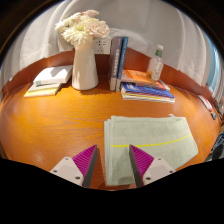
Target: Fold towel
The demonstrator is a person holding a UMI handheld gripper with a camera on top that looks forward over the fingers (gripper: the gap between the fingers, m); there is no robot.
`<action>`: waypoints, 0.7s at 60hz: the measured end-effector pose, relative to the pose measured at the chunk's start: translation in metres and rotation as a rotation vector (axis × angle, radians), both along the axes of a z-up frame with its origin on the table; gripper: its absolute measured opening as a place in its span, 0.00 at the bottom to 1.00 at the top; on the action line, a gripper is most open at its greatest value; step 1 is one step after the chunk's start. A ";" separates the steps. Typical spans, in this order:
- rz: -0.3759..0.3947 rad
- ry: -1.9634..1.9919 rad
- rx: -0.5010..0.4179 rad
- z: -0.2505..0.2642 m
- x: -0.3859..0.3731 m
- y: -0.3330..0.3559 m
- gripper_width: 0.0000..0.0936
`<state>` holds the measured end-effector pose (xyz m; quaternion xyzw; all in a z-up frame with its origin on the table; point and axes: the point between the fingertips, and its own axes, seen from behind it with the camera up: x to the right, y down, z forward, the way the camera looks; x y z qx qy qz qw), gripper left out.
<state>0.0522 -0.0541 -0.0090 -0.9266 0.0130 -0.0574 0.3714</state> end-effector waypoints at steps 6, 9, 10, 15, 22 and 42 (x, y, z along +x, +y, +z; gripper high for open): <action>-0.004 0.010 0.000 -0.004 -0.001 0.010 0.46; -0.020 0.021 0.011 -0.005 0.002 0.011 0.32; -0.025 0.017 0.016 -0.005 0.004 0.011 0.26; -0.002 -0.090 0.011 -0.006 0.016 0.009 0.04; 0.046 -0.106 -0.036 -0.008 0.015 0.010 0.03; 0.011 -0.169 0.104 0.114 0.141 0.024 0.03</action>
